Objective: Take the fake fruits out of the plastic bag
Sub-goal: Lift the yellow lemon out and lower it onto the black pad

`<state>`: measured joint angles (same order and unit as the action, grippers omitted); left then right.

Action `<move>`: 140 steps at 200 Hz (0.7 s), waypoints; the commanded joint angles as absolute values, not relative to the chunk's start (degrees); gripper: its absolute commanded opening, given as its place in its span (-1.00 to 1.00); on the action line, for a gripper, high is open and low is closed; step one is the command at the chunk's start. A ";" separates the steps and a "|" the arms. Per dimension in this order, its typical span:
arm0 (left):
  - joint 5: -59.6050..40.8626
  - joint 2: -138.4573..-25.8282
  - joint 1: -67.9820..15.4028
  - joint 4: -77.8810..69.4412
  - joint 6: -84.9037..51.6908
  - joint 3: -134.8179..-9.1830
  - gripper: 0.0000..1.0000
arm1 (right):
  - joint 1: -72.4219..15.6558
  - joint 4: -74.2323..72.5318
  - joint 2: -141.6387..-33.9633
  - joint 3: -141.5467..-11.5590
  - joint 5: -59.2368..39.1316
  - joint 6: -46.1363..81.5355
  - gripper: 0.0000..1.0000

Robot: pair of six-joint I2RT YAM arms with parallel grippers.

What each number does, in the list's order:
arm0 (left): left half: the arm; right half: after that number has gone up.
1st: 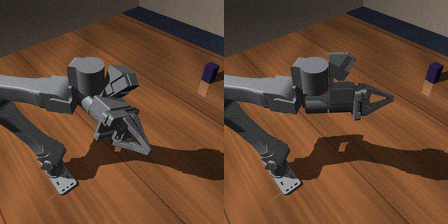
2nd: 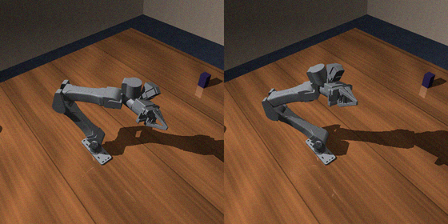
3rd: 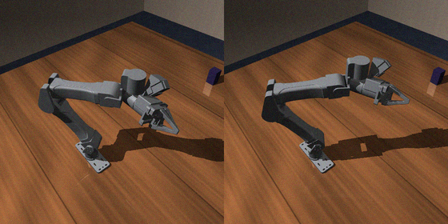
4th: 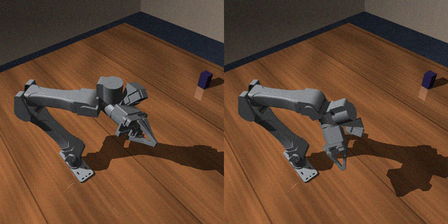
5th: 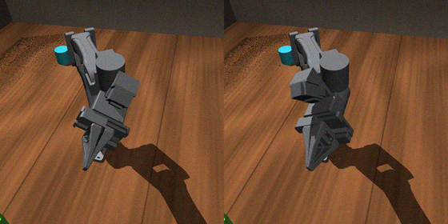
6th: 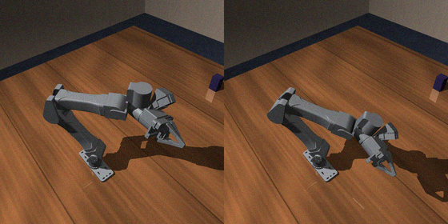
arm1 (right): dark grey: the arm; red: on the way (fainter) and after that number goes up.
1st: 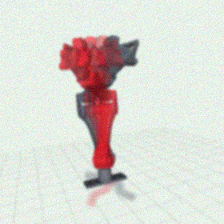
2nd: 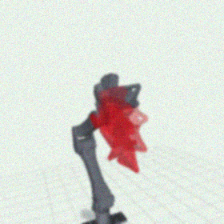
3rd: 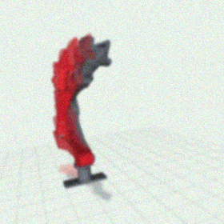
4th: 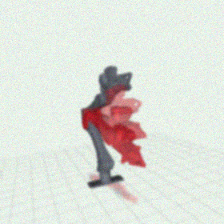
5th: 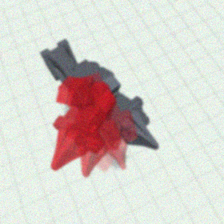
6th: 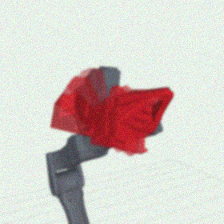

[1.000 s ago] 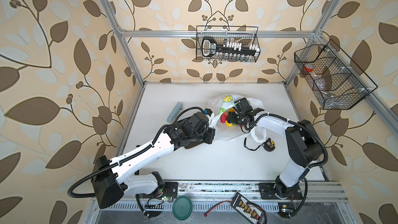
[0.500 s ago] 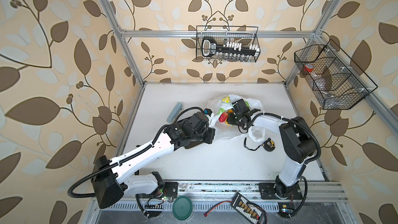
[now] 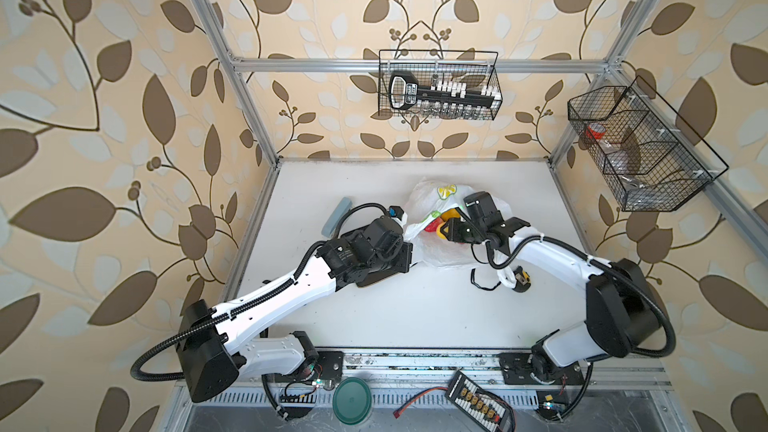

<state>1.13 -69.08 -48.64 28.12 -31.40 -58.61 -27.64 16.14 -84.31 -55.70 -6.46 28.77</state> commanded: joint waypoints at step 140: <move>-11.01 -88.99 -34.56 19.07 -24.48 -73.46 -1.00 | -35.11 5.29 -58.61 -41.89 -31.10 10.53 -0.26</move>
